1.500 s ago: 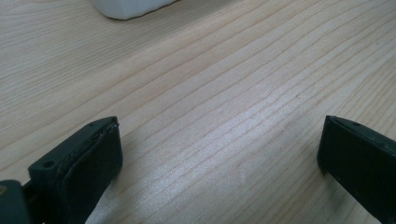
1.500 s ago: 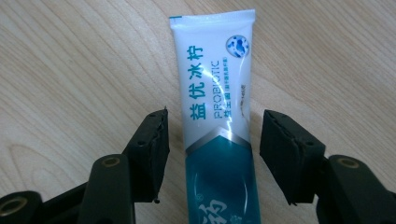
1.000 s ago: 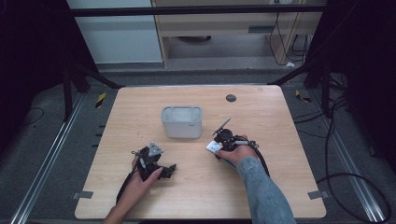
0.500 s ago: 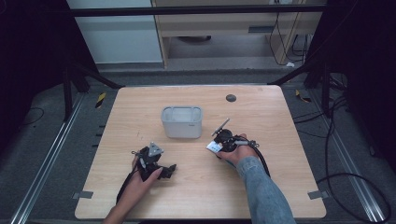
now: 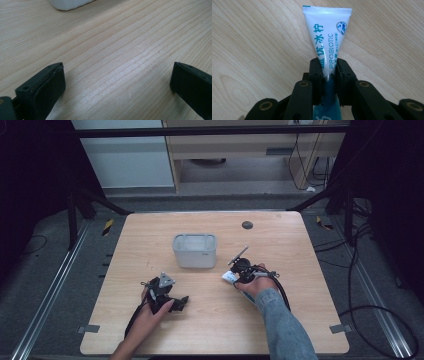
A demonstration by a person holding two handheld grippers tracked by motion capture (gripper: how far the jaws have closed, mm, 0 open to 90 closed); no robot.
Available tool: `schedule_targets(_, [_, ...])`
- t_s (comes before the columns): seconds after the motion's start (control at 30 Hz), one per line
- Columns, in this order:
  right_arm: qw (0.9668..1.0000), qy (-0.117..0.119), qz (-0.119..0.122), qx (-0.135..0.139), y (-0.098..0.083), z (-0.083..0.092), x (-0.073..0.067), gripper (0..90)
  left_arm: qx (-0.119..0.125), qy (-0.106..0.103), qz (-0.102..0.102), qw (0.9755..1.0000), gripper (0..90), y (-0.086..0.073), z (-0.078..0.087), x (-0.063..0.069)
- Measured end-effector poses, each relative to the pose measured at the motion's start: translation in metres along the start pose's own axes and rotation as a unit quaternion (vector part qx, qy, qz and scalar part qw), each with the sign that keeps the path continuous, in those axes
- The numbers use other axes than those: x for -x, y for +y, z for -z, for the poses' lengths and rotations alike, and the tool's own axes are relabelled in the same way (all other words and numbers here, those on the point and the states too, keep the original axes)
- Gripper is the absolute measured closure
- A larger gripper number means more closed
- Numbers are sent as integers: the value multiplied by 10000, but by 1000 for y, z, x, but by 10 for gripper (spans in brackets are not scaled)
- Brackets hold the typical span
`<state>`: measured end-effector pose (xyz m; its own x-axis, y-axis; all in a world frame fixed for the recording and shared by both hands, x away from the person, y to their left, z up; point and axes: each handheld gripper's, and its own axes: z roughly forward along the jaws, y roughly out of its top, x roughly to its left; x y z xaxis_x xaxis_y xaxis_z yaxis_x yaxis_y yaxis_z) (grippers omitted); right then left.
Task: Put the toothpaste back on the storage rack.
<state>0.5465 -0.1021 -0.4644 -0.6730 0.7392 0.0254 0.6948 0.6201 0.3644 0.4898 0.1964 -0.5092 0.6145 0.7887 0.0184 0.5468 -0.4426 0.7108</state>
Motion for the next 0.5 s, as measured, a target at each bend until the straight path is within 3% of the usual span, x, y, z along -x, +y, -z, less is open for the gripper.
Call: schedule_targets(0.5, [9998,-101,-53,149,-6,5,-3,800,-1,-1,-2,10000,0,0,0,0])
